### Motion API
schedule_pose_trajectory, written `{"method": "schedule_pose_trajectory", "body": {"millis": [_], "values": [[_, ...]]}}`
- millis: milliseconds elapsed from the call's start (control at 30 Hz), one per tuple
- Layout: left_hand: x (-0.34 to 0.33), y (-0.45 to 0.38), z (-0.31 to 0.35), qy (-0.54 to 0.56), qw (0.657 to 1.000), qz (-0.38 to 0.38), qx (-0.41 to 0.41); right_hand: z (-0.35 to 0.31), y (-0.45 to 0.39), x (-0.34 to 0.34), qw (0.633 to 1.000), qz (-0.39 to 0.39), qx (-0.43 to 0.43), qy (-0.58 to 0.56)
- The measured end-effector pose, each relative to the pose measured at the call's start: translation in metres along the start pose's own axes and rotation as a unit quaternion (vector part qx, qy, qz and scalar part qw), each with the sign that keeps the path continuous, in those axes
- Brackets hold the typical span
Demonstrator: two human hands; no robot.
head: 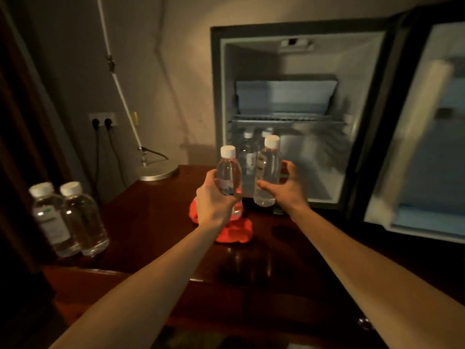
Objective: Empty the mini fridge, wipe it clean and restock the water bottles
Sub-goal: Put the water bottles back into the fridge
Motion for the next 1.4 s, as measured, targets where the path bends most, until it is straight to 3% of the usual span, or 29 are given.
{"method": "schedule_pose_trajectory", "body": {"millis": [233, 433, 600, 1133, 1300, 1400], "values": [[-0.12, -0.012, 0.022, 0.048, 0.996, -0.076, 0.0, 0.072, -0.048, 0.079, 0.993, 0.086, -0.086, 0.007], [-0.203, -0.045, 0.028, 0.053, 0.993, -0.106, 0.012, 0.117, -0.096, 0.074, 0.989, 0.098, -0.109, -0.019], [-0.251, -0.074, 0.023, 0.052, 0.991, -0.117, 0.04, 0.136, -0.132, 0.056, 0.992, 0.103, -0.07, 0.016], [-0.325, -0.116, 0.009, 0.05, 0.989, -0.13, 0.051, 0.157, -0.181, 0.042, 0.985, 0.162, -0.044, 0.051], [-0.334, -0.12, 0.005, 0.048, 0.982, -0.169, 0.069, 0.147, -0.182, 0.043, 0.984, 0.163, -0.021, 0.067], [-0.331, -0.11, -0.001, 0.035, 0.977, -0.197, 0.078, 0.154, -0.18, 0.04, 0.986, 0.134, -0.053, 0.084]]}}
Point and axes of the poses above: each hand's wrist, its own y-axis away from the middle knuckle, its own x-axis out of the back of the hand, z = x × y, the point moved 10 cm from there along -y, towards the middle knuckle, and after that the axes turned 3 degrees about z, right-handed, at the moved point
